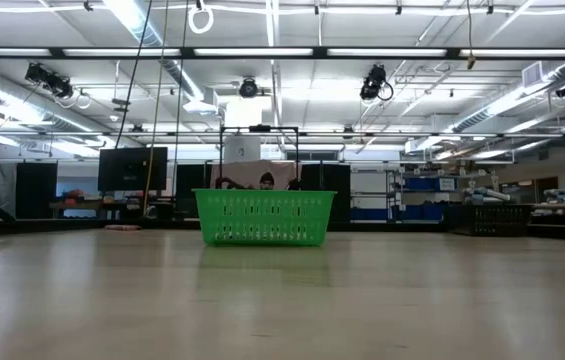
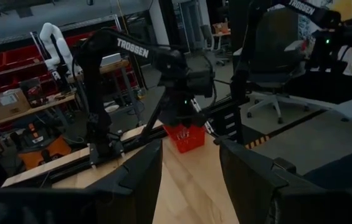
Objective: Sort crayons
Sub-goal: Put the pink crayon into the red basket
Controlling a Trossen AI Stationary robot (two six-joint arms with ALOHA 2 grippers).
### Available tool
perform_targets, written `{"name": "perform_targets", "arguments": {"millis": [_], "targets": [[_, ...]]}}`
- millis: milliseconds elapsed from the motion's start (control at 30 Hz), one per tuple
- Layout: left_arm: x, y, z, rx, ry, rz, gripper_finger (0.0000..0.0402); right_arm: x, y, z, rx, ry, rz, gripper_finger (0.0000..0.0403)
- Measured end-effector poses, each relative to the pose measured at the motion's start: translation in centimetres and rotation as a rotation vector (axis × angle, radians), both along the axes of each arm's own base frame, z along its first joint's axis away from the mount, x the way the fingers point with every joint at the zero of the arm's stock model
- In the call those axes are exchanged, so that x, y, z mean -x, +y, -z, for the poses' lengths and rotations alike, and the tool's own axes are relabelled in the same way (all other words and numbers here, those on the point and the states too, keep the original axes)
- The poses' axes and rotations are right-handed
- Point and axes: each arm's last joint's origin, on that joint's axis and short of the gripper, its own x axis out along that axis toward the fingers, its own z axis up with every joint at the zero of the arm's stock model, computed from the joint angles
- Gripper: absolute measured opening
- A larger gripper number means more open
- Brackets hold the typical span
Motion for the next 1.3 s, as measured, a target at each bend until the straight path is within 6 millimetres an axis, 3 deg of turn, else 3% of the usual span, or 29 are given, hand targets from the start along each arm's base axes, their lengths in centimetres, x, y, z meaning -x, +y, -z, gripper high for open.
{"name": "perform_targets", "arguments": {"millis": [133,267,367,500,600,700,800,867,1067,1300], "targets": [[0.0,0.0,0.0,0.000,-0.001,0.000,0.0173,0.1,-1.0,2.2,-0.025,-0.002,-0.022,0.0083],[0.0,0.0,0.0,0.012,0.007,0.001,0.0173,0.0,-1.8,2.4,-0.058,0.059,-0.047,0.0109],[0.0,0.0,0.4,0.031,0.056,-0.002,0.0173,-0.5,-2.4,0.8,-0.074,0.067,-0.074,0.0121],[-0.1,0.3,1.1,0.031,0.131,-0.094,0.0173,-1.4,-3.6,-3.2,0.020,0.005,-0.088,0.0122],[-0.3,1.1,1.5,0.065,0.177,-0.248,0.0173,-2.2,-4.9,-6.8,0.187,-0.158,-0.101,0.0122],[-0.7,2.1,2.2,0.123,0.238,-0.420,0.0173,-3.1,-6.6,-9.4,0.472,-0.432,-0.144,0.0122],[-1.4,3.2,3.2,0.188,0.330,-0.558,0.0173,-4.5,-8.2,-10.6,0.807,-0.746,-0.212,0.0121],[-1.9,4.1,4.1,0.239,0.410,-0.653,0.0173,-5.7,-9.2,-10.9,0.996,-0.857,-0.304,0.0121],[-3.3,7.5,7.1,0.420,0.519,-1.081,0.0173,-10.4,-13.3,-10.4,1.265,-0.793,-0.447,0.0121],[-3.6,12.7,11.2,0.534,0.434,-1.585,0.0173,-15.8,-20.6,-9.6,1.325,-0.687,-0.317,0.0123]]}}
